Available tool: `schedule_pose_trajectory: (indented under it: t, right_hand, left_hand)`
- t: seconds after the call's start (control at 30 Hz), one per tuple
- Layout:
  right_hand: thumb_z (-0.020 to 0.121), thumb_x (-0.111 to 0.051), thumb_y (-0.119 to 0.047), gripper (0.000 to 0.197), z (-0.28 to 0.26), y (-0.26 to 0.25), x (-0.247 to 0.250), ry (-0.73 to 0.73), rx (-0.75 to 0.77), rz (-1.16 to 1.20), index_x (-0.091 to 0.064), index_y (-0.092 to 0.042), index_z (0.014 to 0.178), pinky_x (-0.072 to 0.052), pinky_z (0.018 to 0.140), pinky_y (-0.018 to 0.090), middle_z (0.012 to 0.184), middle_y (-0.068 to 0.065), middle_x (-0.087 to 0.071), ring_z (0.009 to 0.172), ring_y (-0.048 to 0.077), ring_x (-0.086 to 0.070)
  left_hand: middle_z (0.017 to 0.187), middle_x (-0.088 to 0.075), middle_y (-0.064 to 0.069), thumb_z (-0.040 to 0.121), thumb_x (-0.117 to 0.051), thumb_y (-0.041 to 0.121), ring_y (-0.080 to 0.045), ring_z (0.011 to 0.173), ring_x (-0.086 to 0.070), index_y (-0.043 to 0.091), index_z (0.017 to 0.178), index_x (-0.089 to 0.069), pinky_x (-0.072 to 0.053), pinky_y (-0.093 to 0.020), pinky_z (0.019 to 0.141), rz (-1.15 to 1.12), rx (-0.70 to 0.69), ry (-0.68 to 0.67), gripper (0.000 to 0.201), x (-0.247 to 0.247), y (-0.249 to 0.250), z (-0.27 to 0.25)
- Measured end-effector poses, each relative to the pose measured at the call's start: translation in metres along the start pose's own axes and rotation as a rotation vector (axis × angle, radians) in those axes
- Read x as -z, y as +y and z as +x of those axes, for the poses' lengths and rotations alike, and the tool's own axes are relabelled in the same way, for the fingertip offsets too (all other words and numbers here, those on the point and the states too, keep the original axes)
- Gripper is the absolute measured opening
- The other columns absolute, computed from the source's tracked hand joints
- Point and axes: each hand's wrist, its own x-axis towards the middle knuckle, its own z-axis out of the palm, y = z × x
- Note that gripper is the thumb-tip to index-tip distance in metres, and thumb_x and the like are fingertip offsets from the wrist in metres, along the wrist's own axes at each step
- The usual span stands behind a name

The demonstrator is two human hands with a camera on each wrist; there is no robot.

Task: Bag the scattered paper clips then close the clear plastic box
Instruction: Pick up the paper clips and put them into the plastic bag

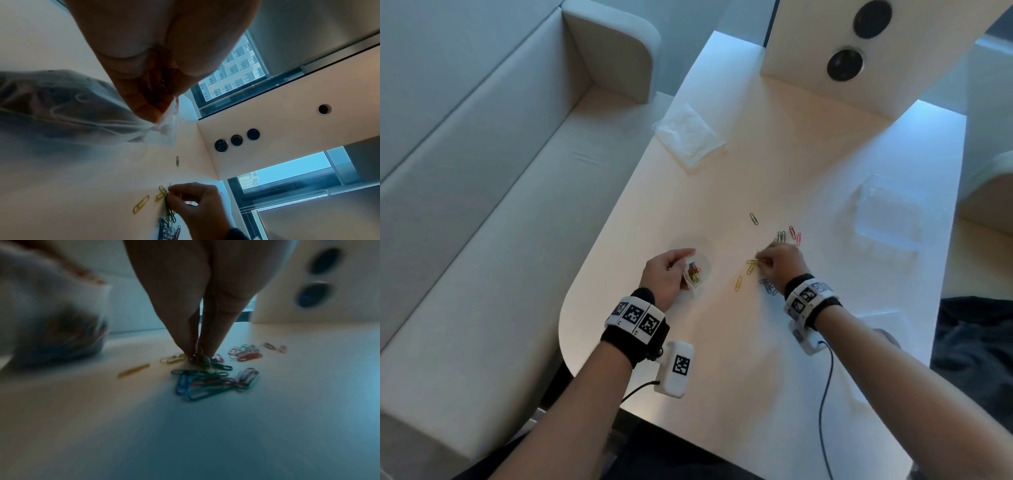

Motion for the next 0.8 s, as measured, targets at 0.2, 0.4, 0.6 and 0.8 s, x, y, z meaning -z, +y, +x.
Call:
schedule_pose_trajectory:
  t: [0.2, 0.4, 0.6, 0.8]
  right_hand:
    - [0.082, -0.071, -0.002, 0.018, -0.013, 0.000, 0.020, 0.020, -0.751, 1.257, -0.071, -0.003, 0.101, -0.059, 0.072, 0.021, 0.104, 0.015, -0.071, 0.084, 0.016, -0.070]
    - [0.085, -0.068, 0.000, 0.022, -0.027, -0.061, 0.035, -0.174, -0.468, 1.367, -0.068, 0.002, 0.106, -0.058, 0.083, 0.027, 0.103, 0.020, -0.071, 0.095, 0.024, -0.070]
    - [0.088, -0.063, -0.022, 0.019, -0.029, -0.099, 0.041, -0.138, -0.118, 0.391, -0.076, -0.018, 0.102, -0.055, 0.076, 0.020, 0.093, -0.003, -0.075, 0.081, 0.007, -0.070]
    - [0.087, -0.058, 0.000, 0.022, -0.012, -0.091, 0.055, -0.150, -0.170, 0.611, -0.076, -0.010, 0.093, -0.058, 0.059, 0.021, 0.088, 0.005, -0.075, 0.070, 0.011, -0.074]
  left_hand:
    - [0.105, -0.067, -0.009, 0.099, -0.046, 0.006, -0.023, 0.088, -0.065, 0.012, 0.114, -0.069, -0.057, -0.030, 0.074, 0.010, 0.027, -0.001, 0.028, -0.018, -0.001, -0.003]
    - [0.095, -0.070, -0.015, 0.099, -0.048, 0.010, -0.028, 0.080, -0.064, 0.010, 0.117, -0.068, -0.058, -0.041, 0.080, 0.021, 0.024, -0.019, 0.027, -0.040, 0.006, -0.006]
    - [0.087, -0.070, -0.007, 0.098, -0.047, 0.008, -0.019, 0.072, -0.066, 0.014, 0.110, -0.070, -0.057, -0.032, 0.071, -0.015, 0.002, -0.011, 0.026, -0.043, 0.007, -0.009]
    - [0.083, -0.069, -0.008, 0.099, -0.045, 0.008, -0.021, 0.068, -0.063, 0.018, 0.107, -0.070, -0.056, -0.038, 0.073, -0.057, 0.027, 0.007, 0.028, -0.040, 0.008, -0.005]
